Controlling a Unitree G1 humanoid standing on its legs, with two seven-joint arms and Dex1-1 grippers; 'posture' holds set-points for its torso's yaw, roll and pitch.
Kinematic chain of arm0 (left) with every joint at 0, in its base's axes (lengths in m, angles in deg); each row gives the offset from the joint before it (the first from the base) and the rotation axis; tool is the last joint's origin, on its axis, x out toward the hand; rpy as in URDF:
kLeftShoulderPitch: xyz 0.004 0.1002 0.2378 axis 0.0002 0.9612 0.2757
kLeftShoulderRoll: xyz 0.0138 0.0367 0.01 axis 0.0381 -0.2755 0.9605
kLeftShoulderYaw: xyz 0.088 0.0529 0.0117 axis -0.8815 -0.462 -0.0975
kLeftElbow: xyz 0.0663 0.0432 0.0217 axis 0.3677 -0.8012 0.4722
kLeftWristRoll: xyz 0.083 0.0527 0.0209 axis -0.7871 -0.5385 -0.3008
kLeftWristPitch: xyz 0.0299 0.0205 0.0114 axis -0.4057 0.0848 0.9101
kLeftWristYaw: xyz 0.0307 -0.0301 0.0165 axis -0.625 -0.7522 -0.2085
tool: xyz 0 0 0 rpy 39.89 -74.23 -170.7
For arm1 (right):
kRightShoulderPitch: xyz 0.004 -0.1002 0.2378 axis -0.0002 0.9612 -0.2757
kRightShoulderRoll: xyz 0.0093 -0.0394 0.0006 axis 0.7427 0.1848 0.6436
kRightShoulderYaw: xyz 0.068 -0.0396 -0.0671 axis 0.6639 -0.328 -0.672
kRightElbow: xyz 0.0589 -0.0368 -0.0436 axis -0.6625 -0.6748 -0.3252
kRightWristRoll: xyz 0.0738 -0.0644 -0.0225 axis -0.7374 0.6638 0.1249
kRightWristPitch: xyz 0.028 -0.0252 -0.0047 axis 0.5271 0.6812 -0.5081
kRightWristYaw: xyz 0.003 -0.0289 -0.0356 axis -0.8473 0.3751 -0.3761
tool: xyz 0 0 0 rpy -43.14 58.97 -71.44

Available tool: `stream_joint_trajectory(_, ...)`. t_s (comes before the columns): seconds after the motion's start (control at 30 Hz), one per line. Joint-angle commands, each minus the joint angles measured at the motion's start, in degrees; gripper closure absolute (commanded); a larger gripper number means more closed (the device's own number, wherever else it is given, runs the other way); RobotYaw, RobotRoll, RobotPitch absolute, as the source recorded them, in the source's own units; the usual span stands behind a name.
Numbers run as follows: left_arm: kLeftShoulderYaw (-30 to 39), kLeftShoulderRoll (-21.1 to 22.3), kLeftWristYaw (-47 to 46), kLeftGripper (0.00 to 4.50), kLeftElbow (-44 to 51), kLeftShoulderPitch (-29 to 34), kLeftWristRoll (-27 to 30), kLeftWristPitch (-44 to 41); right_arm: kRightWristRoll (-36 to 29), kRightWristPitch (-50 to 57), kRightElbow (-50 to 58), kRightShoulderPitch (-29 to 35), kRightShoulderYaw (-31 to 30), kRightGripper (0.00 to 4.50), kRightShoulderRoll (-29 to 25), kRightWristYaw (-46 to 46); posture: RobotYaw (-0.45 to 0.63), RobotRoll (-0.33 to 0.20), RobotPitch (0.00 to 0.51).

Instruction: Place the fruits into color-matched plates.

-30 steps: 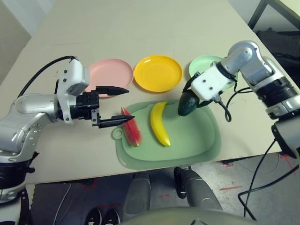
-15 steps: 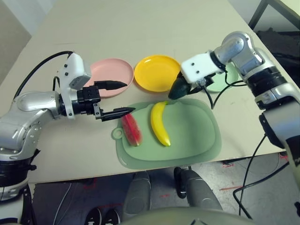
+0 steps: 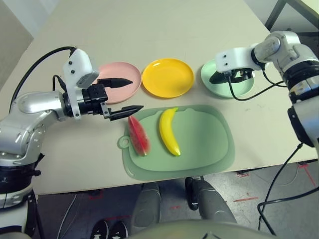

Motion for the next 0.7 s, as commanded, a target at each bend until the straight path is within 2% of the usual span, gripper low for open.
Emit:
stream_joint_trajectory(0.03,-1.0,-0.3,-1.0,0.0,-0.2,-0.7,-0.8,-1.1,1.0,0.3,-0.5,0.9,0.0,1.32,-0.1,0.5,0.05,0.0,0.2)
stream_joint_trajectory(0.1,-1.1,-0.3,-1.1,0.0,-0.2,-0.8,-0.9,-1.3,1.3,0.3,-0.5,1.1,0.2,1.32,0.1,0.5,0.05,0.0,0.2)
stream_joint_trajectory(0.17,-1.0,-0.2,-1.0,0.0,-0.1,-0.6,-1.0,-1.2,1.3,0.3,-0.4,1.3,0.4,0.57,0.3,0.4,0.05,0.0,0.2)
stream_joint_trajectory(0.23,-0.9,-0.1,-0.9,0.0,-0.2,-0.5,-1.2,-1.1,1.3,0.3,-0.3,1.3,0.5,0.07,0.4,0.4,0.05,0.0,0.198)
stream_joint_trajectory(0.43,-0.5,0.3,-0.4,0.0,-0.4,-0.1,-1.6,-0.7,2.0,-1.4,0.3,0.2,0.1,0.01,0.2,0.3,0.05,0.0,0.192)
stream_joint_trajectory(0.57,0.0,1.8,2.6,0.0,-1.1,0.5,-1.9,1.5,-0.3,-4.8,2.6,-1.7,1.4,0.01,0.9,-6.0,0.05,0.0,0.192)
stream_joint_trajectory(0.7,1.3,5.1,11.0,0.0,-2.1,3.3,-0.4,5.5,-11.0,-9.5,14.3,1.0,5.1,0.01,3.4,-21.7,0.04,0.0,0.194)
